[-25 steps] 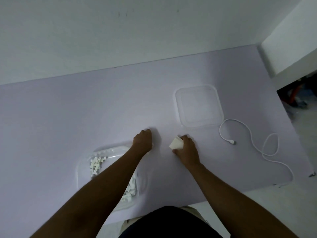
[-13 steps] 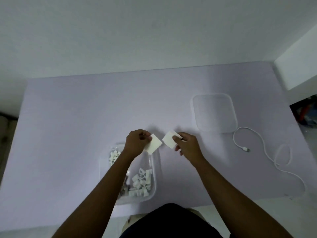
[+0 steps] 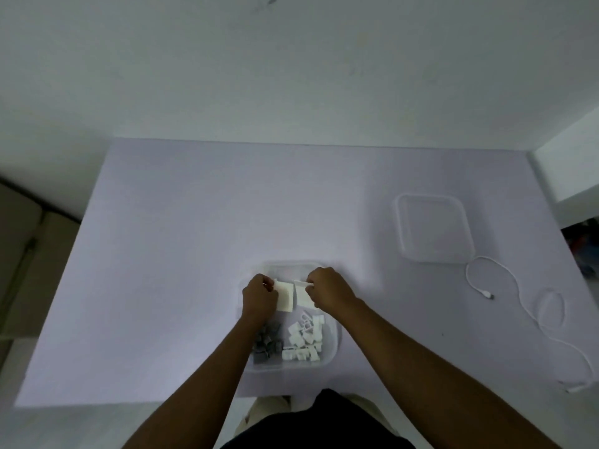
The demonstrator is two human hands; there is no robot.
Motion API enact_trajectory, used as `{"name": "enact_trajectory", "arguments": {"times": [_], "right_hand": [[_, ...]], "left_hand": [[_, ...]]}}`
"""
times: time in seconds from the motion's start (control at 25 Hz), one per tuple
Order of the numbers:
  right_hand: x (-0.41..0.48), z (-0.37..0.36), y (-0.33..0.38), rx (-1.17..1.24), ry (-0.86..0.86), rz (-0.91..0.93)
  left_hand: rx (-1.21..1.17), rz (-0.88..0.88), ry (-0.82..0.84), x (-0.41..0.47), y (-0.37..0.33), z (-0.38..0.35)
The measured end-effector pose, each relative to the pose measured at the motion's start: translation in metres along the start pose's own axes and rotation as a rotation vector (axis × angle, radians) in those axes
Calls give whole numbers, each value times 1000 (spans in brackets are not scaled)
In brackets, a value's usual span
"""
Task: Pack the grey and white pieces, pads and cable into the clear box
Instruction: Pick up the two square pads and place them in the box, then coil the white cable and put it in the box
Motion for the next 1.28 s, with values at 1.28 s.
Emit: {"name": "enact_trajectory", "arguments": {"times": [1.28], "right_hand": [[-77, -2, -390, 215, -440, -611]], "left_hand": [[289, -474, 566, -49, -157, -299]]}}
Point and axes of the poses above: each hand's wrist, its own x-axis towards the middle knuckle, its own z-axis out of the back of the hand, y = z × x, the point moved 1 cm from there along x, towards the middle knuckle, and after that the axes turned 11 degrees about -x, right-handed, at the moved point
